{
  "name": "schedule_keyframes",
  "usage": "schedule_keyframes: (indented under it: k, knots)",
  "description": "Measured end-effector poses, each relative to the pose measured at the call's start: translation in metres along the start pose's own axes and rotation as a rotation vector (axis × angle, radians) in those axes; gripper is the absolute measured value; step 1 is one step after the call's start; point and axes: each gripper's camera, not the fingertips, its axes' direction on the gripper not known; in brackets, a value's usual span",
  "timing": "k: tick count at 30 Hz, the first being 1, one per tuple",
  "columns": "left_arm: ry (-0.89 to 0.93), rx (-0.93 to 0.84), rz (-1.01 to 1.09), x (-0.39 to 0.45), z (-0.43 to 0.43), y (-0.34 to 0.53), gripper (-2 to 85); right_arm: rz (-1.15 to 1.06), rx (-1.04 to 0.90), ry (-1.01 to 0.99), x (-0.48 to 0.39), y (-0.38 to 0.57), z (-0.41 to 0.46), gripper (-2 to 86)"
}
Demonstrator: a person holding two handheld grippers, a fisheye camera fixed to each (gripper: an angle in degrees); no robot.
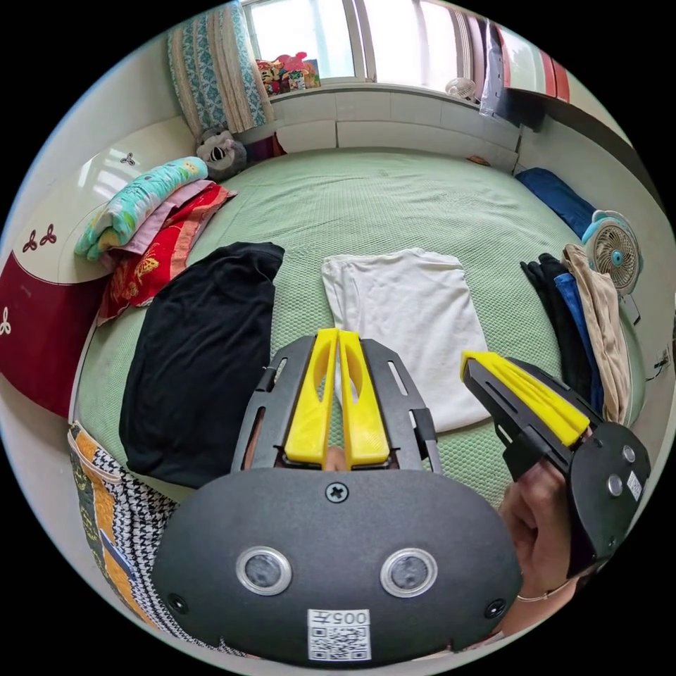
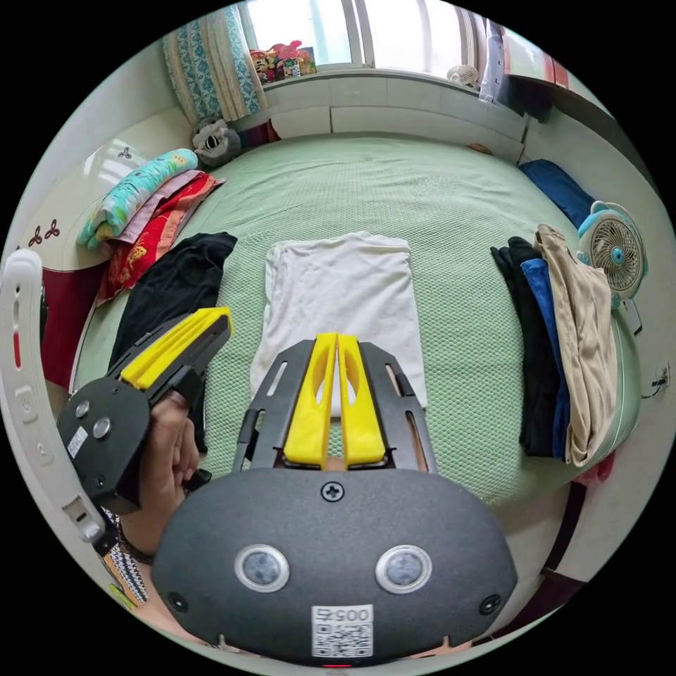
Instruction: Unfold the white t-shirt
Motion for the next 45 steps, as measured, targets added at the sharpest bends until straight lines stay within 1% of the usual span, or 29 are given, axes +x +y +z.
schedule_keyframes:
  k: [14, 19, 31, 45]
  knots:
    - [-0.004, 0.005, 0.013, 0.003, 0.002, 0.002, -0.5, -0.036, -0.001, 0.033, -0.008, -0.002, 0.003, -0.9]
    - [0.026, -0.002, 0.022, 0.005, 0.002, 0.003, -0.6, -0.035, -0.001, 0.03, -0.008, -0.004, 0.002, -0.9]
    - [-0.064, 0.017, 0.043, 0.007, -0.002, 0.007, -0.6, -0.022, -0.002, 0.03, -0.006, -0.01, 0.001, -1.0]
    - [-0.059, 0.024, 0.029, -0.003, -0.012, 0.005, -0.4, -0.02, -0.009, 0.019, -0.015, -0.02, 0.006, -0.9]
